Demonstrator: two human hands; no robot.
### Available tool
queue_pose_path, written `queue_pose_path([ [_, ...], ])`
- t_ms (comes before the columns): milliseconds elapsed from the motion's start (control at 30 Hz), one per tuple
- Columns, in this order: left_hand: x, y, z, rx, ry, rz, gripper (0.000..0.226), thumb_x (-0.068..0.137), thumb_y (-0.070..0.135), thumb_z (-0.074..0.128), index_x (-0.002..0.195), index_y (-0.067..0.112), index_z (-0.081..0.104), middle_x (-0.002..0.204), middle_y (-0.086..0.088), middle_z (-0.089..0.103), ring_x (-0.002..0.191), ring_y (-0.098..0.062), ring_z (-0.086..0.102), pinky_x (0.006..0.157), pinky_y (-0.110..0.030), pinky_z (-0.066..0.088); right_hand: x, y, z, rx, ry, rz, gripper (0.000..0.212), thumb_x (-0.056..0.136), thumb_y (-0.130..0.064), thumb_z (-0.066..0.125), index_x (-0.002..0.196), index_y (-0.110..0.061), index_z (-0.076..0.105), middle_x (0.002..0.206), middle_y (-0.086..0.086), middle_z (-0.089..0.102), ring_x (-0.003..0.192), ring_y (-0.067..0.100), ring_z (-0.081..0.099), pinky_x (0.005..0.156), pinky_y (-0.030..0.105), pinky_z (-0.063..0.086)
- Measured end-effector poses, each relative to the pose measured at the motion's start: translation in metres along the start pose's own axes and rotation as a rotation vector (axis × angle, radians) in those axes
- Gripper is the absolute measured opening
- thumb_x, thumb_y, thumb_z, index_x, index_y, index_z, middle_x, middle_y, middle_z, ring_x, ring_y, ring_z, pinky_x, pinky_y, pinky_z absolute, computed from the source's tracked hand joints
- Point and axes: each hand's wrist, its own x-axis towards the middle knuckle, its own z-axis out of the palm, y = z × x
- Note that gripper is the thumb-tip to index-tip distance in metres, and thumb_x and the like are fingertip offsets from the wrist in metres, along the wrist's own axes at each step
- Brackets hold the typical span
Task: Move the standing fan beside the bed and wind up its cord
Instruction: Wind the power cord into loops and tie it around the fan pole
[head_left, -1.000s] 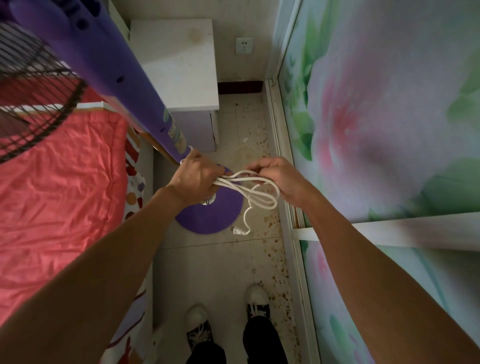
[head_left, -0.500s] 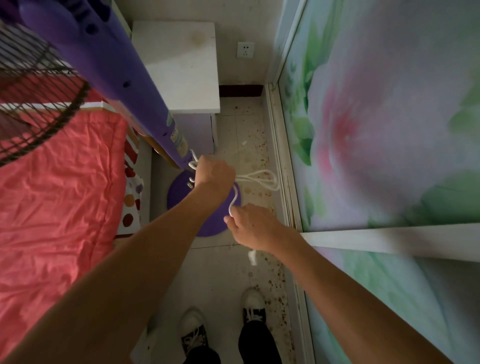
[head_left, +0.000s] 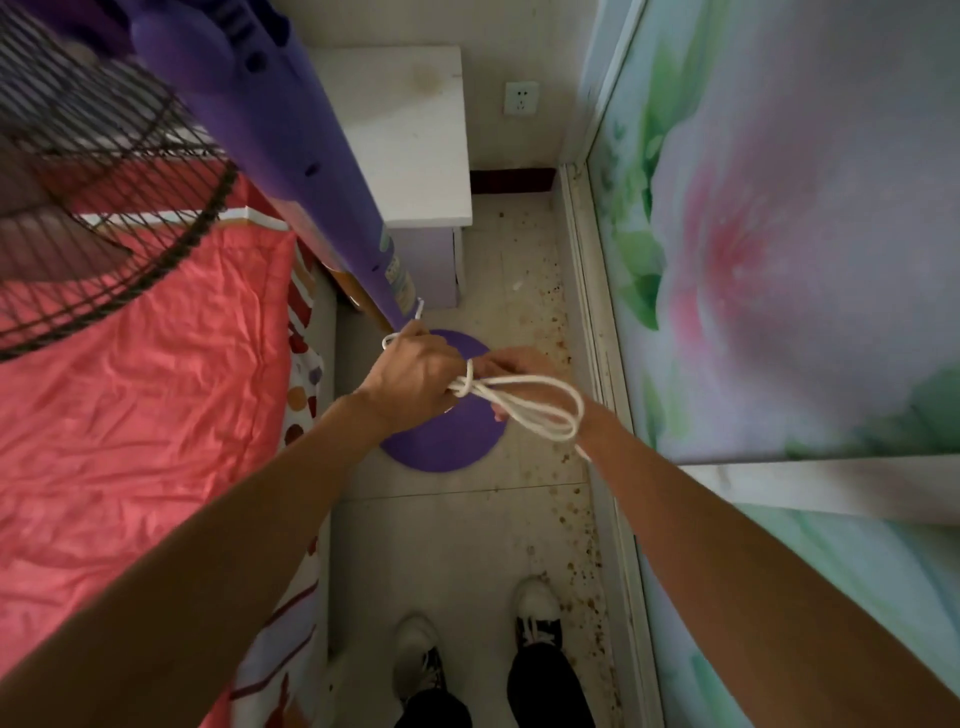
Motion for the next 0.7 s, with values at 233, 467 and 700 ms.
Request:
queue_pose_path([
  [233,0.055,0.022,-0.003,0.272,-0.398,-0.428,0.010,0.089,0.016,0.060,0.087,0.021,0.069,0.091,-0.004,0.074,0.089,-0.027,0.070,0.085,-0.035,0.044,-0.036,-0.003,0.031,-0.718,0.027,-0.121,0.028,0.103,-0.023,0.044,0.120,-0.002,0.051,0.091,0.020,0.068,0.077,0.035,0.065,0.067,0.041,0.051],
  [467,0.050,0.033,0.003,0.465,-0.653,-0.223,0.011,0.091,0.024,0.061,0.083,0.019,0.066,0.092,0.001,0.073,0.092,-0.023,0.068,0.077,-0.035,0.037,-0.064,-0.045,-0.020,-0.966,-0.071,-0.476,0.014,0.097,-0.011,0.058,0.103,-0.006,0.070,0.085,0.006,0.068,0.070,0.020,0.064,0.064,0.030,0.053],
  [700,0.018,-0.005,-0.008,0.245,-0.354,0.091,0.013,0.089,0.020,0.068,0.077,0.014,0.070,0.074,-0.006,0.072,0.066,-0.025,0.066,0.083,-0.039,0.049,-0.011,-0.041,-0.037,-0.761,-0.011,-0.417,0.019,0.099,-0.015,0.058,0.104,-0.003,0.070,0.072,-0.005,0.060,0.062,0.006,0.057,0.066,0.023,0.041],
])
